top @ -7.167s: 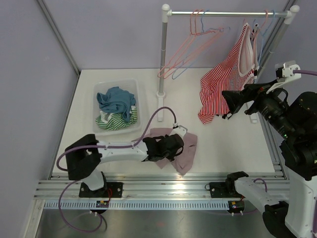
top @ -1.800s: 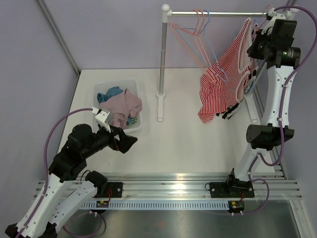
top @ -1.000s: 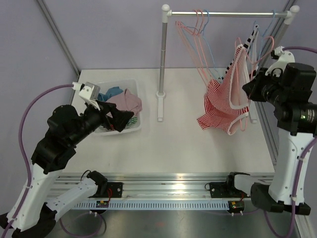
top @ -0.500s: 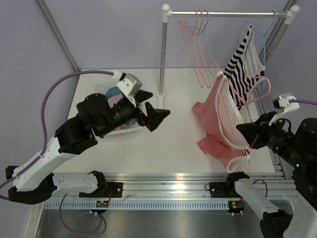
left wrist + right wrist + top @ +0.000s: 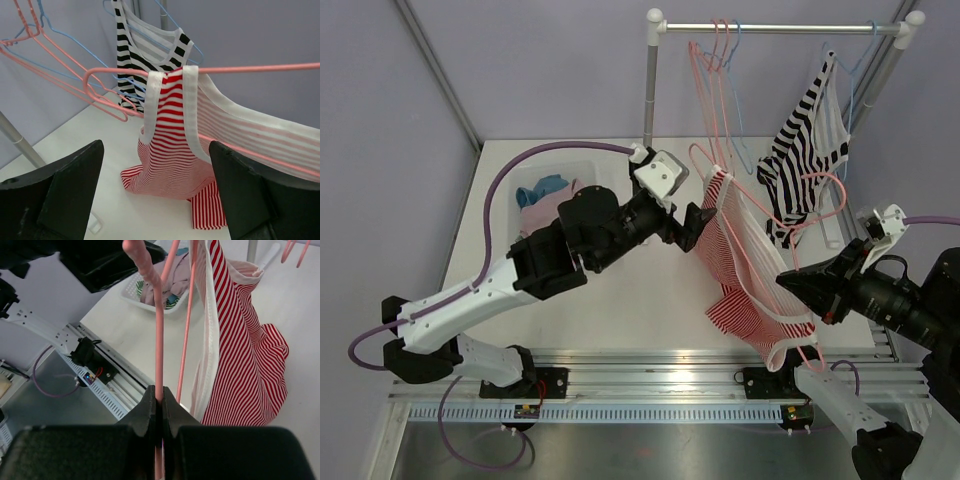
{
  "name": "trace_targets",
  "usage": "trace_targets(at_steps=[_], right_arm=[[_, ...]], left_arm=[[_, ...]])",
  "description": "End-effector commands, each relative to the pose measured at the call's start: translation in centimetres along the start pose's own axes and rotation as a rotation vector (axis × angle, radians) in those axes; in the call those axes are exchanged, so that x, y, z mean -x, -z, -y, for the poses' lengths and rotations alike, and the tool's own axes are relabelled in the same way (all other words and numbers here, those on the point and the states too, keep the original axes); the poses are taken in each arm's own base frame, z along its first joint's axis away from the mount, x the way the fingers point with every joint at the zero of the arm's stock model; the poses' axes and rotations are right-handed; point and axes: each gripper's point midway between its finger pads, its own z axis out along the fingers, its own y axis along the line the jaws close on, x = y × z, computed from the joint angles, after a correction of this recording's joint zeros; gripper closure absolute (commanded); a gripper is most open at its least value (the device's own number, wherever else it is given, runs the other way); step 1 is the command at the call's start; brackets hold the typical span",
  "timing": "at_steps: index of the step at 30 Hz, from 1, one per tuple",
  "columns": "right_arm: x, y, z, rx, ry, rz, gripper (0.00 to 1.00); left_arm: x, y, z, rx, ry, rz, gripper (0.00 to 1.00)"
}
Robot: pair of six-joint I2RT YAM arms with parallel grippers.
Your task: Remove the tank top from the hanger
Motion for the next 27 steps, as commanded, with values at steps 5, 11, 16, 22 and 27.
trace_targets(at_steps=[5, 11, 16, 22, 27], right_arm=[[2.2, -0.8, -2.7, 0.178, 0.016, 0.033, 1.00], [2.5, -1.1, -2.5, 0.176, 0.020, 0.032, 1.00], [2.1, -2.2, -1.1, 0.128, 0.023, 0.004, 1.00], [0.2, -3.8, -0.5, 0.171, 0.041, -0.098, 1.00], [-2.2, -6.1, -1.2, 0.293, 0.089, -0.242, 1.00]], left_arm=[[3.3, -1.4, -0.5, 0.051, 0.003, 0.112, 0.13], [2.2, -2.7, -1.2, 0.097, -0.022, 0.075, 0.57], [1.4, -2.1, -2.5, 0.143, -0.014, 0.065, 0.95], [0.9, 1.6, -12.1, 0.525, 0.114, 0.056, 1.00], [-2.1, 6.3, -19.6, 0.762, 0.320, 0.054, 1.00]])
